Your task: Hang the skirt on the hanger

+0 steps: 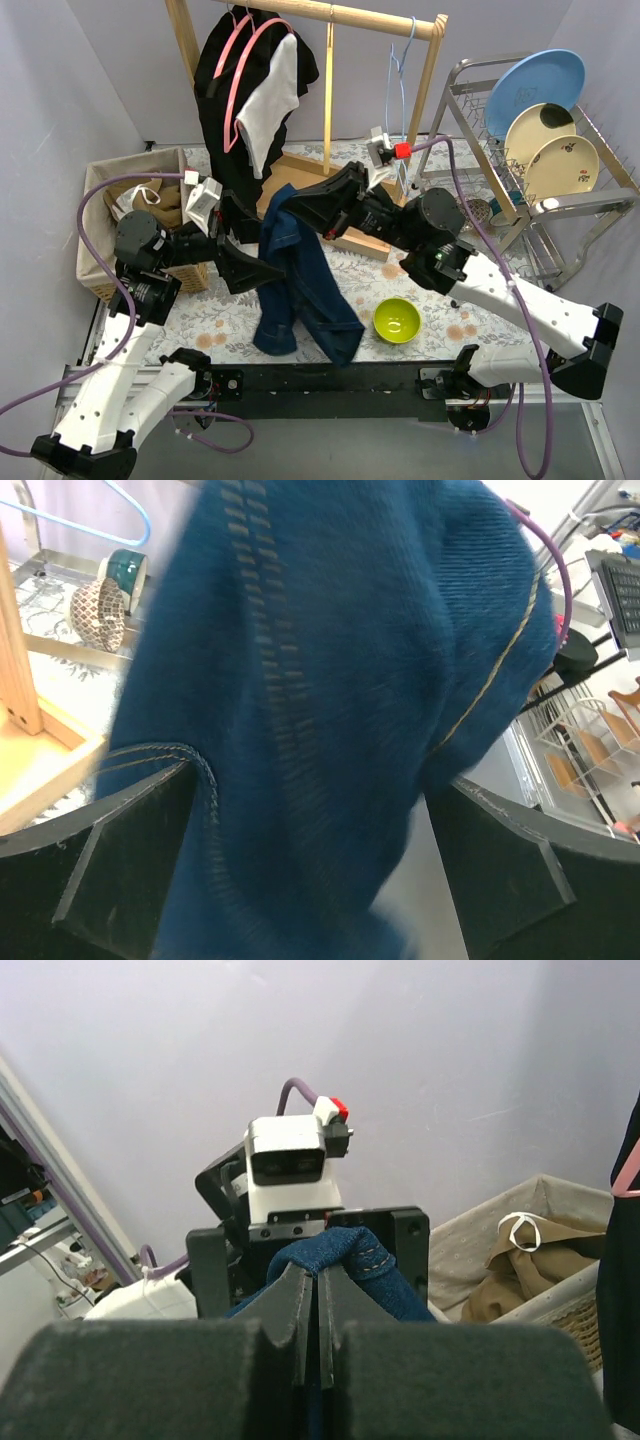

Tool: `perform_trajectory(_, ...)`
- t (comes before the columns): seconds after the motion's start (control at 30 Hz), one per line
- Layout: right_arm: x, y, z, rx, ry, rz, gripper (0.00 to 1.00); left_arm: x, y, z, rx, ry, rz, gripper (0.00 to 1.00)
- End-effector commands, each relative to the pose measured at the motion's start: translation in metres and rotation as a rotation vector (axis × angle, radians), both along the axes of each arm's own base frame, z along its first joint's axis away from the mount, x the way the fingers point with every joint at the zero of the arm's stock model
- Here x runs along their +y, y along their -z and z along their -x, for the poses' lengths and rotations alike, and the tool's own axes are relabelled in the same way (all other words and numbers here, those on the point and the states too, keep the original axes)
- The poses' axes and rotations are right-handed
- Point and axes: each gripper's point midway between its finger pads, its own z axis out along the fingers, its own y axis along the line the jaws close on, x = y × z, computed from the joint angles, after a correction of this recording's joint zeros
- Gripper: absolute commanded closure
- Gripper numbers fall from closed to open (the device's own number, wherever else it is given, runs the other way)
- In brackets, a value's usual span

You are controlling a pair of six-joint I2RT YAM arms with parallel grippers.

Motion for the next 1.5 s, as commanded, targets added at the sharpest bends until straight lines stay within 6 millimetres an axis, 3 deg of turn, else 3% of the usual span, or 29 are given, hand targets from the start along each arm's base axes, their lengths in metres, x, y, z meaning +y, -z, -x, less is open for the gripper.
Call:
perform_trajectory(0.0,-0.028,-0.088,0.015,-0.119,-0.009,-0.285,0.99,0.002,0.006,0.019,-0.080,0.062,-0.001,0.02)
perform_trajectory(0.13,-0.020,-0.093,0.015,-0.120,-0.041,-0.319,0.99,0.002,0.018,0.019,-0.043,0.081,-0.014,0.02)
perform_trajectory(0.2,-0.017,-0.092,0.014,-0.113,-0.052,-0.320,0.99,0.002,0.017,0.019,-0.068,0.070,-0.015,0.12)
perform_trajectory(0.37,-0.014,-0.084,0.018,-0.121,-0.071,-0.287,0.99,0.009,0.004,0.002,-0.067,-0.092,-0.036,1.00)
perform_trajectory(0.43,-0.017,-0.080,0.021,-0.125,-0.073,-0.271,0.93,0.016,-0.009,-0.010,-0.071,-0.206,-0.044,1.00)
perform_trajectory(0.47,-0.024,-0.082,0.026,-0.136,-0.080,-0.275,0.83,0.019,-0.014,-0.013,-0.075,-0.244,-0.046,1.00)
perform_trajectory(0.5,-0.023,-0.075,0.027,-0.131,-0.081,-0.261,0.63,0.023,-0.022,-0.014,-0.087,-0.280,-0.047,1.00)
perform_trajectory(0.53,-0.025,-0.073,0.028,-0.127,-0.080,-0.253,0.55,0.027,-0.023,-0.015,-0.078,-0.313,-0.066,1.00)
perform_trajectory(0.57,-0.033,-0.075,0.032,-0.133,-0.078,-0.259,0.48,0.036,-0.044,-0.017,-0.117,-0.393,-0.047,1.00)
perform_trajectory(0.63,-0.036,-0.064,0.033,-0.130,-0.066,-0.228,0.27,0.048,-0.055,-0.020,-0.125,-0.484,-0.057,1.00)
perform_trajectory(0.67,-0.039,-0.062,0.033,-0.128,-0.057,-0.221,0.19,0.063,-0.078,-0.021,-0.161,-0.588,-0.027,1.00)
perform_trajectory(0.7,-0.050,-0.066,0.038,-0.135,-0.046,-0.233,0.09,0.071,-0.086,-0.024,-0.168,-0.649,-0.020,1.00)
perform_trajectory(0.73,-0.050,-0.056,0.036,-0.120,-0.036,-0.207,0.06,0.080,-0.092,-0.025,-0.168,-0.706,-0.021,1.00)
perform_trajectory(0.77,-0.061,-0.060,0.040,-0.132,-0.020,-0.220,0.05,0.089,-0.100,-0.028,-0.180,-0.761,-0.018,1.00)
perform_trajectory(0.8,-0.065,-0.058,0.041,-0.131,-0.012,-0.217,0.04,0.110,-0.123,-0.028,-0.207,-0.885,0.020,1.00)
perform_trajectory(0.87,-0.075,-0.052,0.044,-0.137,0.007,-0.214,0.04,0.129,-0.127,-0.040,-0.184,-1.009,-0.004,1.00)
perform_trajectory(0.9,-0.078,-0.050,0.045,-0.135,0.013,-0.213,0.03,0.147,-0.145,-0.038,-0.203,-1.104,0.024,1.00)
perform_trajectory(1.03,-0.090,-0.038,0.046,-0.135,0.048,-0.191,0.02,0.192,-0.156,-0.058,-0.219,-1.376,0.017,1.00)
perform_trajectory(1.13,-0.097,-0.032,0.046,-0.132,0.069,-0.181,0.02,0.221,-0.157,-0.077,-0.243,-1.565,-0.019,1.00)
perform_trajectory(1.27,-0.103,-0.028,0.049,-0.144,0.077,-0.174,0.02,0.253,-0.137,-0.118,-0.245,-1.834,-0.153,1.00)
perform_trajectory(1.33,-0.105,-0.024,0.049,-0.150,0.085,-0.159,0.02,0.271,-0.136,-0.124,-0.256,-1.974,-0.183,1.00)
perform_trajectory(1.47,-0.117,-0.022,0.051,-0.164,0.120,-0.159,0.02,0.277,-0.124,-0.142,-0.242,-2.066,-0.222,1.00)
